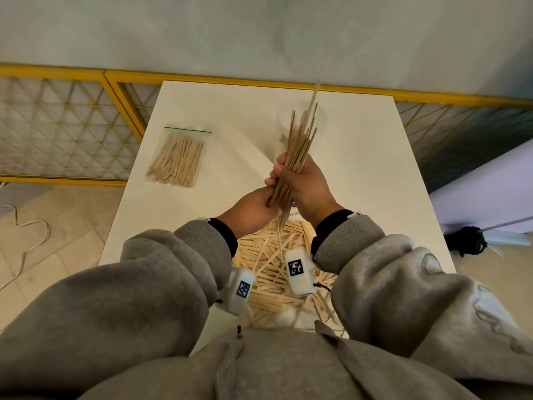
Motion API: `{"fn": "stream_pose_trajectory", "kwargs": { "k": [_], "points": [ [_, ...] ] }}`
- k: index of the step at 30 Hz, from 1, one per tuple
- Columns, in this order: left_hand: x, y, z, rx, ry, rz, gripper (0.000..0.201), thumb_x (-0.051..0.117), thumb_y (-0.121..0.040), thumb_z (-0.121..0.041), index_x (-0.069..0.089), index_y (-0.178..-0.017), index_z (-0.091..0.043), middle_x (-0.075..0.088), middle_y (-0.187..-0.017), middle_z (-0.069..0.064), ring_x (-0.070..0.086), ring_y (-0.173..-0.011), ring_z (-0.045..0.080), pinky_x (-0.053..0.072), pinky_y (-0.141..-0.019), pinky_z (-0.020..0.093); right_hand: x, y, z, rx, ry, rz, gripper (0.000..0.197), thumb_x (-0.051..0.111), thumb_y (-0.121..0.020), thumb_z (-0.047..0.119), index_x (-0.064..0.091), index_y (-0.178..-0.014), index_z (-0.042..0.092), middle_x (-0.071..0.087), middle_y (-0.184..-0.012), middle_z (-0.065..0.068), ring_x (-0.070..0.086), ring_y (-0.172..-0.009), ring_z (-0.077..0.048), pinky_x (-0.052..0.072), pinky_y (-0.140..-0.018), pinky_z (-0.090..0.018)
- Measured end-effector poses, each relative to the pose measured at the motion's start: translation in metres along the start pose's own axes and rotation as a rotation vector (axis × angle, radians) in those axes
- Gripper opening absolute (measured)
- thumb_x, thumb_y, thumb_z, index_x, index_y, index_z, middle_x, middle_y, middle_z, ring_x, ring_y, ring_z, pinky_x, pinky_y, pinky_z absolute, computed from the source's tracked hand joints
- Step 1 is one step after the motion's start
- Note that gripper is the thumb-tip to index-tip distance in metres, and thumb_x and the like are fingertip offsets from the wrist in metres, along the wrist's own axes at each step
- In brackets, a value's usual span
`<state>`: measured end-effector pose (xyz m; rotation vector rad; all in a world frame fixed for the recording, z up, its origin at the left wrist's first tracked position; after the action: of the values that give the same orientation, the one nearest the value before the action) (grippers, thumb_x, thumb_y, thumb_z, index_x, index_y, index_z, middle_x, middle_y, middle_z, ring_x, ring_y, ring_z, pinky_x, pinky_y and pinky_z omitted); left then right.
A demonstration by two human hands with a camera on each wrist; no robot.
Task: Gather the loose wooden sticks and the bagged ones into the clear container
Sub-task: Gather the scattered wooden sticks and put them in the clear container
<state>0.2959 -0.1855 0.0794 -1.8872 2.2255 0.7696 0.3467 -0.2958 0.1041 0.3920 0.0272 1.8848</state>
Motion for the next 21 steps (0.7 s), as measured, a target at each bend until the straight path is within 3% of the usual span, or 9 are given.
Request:
{"fn": "stream_pose_trajectory", "kwargs": {
  "k": [2,4,7,11,14,17,21],
  "points": [
    [-0.004,0.0,0.008,-0.067,0.181,-0.021,0.029,0.051,-0.089,-0.008,0.054,-0.115,-0.022,0.057,-0.118,-0.007,0.051,-0.107,0.004,0.039,-0.086,0.021,-0.004,-0.005,0.011,-0.063,0.045,-0.04,0.011,0.05,-0.095,-0.002,0.049,-0.096,0.01,0.055,-0.074,-0.008,0.061,-0.066,-0.022,0.057,-0.07,-0.039],
    [-0.011,-0.002,0.02,-0.133,0.38,-0.132,0.037,0.05,-0.091,-0.018,0.051,-0.128,-0.018,0.052,-0.132,-0.005,0.046,-0.121,0.01,0.035,-0.093,0.027,-0.008,-0.009,0.027,-0.145,0.066,-0.05,0.012,0.049,-0.094,-0.002,0.049,-0.095,0.01,0.054,-0.075,-0.008,0.06,-0.066,-0.021,0.056,-0.073,-0.037],
    [-0.019,-0.011,0.024,-0.275,0.827,-0.266,0.044,0.047,-0.095,-0.036,0.051,-0.13,-0.009,0.056,-0.128,0.005,0.047,-0.126,0.022,0.034,-0.101,0.033,-0.005,-0.015,0.055,-0.245,0.033,-0.013,0.009,0.051,-0.091,0.001,0.047,-0.098,0.006,0.052,-0.079,-0.01,0.057,-0.07,-0.023,0.056,-0.071,-0.035],
    [-0.019,-0.02,0.004,-0.47,1.078,-0.193,0.057,0.036,-0.097,-0.049,0.053,-0.122,0.0,0.06,-0.117,0.015,0.053,-0.117,0.03,0.036,-0.107,0.04,0.011,-0.023,0.086,-0.323,-0.028,0.06,0.011,0.051,-0.091,-0.001,0.046,-0.099,0.005,0.051,-0.077,-0.01,0.057,-0.067,-0.021,0.055,-0.068,-0.037],
    [-0.015,-0.022,-0.011,-0.482,1.216,-0.137,0.058,0.032,-0.098,-0.045,0.058,-0.108,0.006,0.066,-0.102,0.021,0.063,-0.1,0.033,0.05,-0.094,0.041,0.024,-0.022,0.084,-0.342,-0.042,0.062,0.013,0.056,-0.089,-0.002,0.049,-0.097,0.006,0.054,-0.077,-0.008,0.058,-0.068,-0.021,0.055,-0.07,-0.037],
    [-0.013,-0.026,-0.022,-0.471,1.259,-0.106,0.046,0.03,-0.101,-0.029,0.062,-0.091,0.003,0.068,-0.081,0.016,0.068,-0.078,0.027,0.057,-0.08,0.037,0.03,-0.016,0.058,-0.305,0.131,0.006,0.023,0.068,-0.083,0.003,0.053,-0.096,0.015,0.058,-0.087,-0.004,0.064,-0.074,-0.019,0.058,-0.077,-0.039],
    [-0.012,-0.024,-0.02,-0.505,1.234,-0.089,0.036,0.032,-0.099,-0.023,0.062,-0.092,-0.006,0.07,-0.08,0.01,0.068,-0.073,0.022,0.059,-0.07,0.035,0.03,-0.012,0.022,-0.16,0.304,-0.067,0.018,0.069,-0.086,0.011,0.055,-0.096,0.013,0.062,-0.079,0.0,0.066,-0.071,-0.018,0.059,-0.079,-0.042]
  ]
}}
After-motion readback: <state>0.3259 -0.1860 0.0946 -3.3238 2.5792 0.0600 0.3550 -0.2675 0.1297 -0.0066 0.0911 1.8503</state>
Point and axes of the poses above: each hand's wrist, its own y-axis away from the middle knuckle, its own x-axis out of the palm, z = x × y, the point moved 1 cm from there along -y, towards the middle knuckle
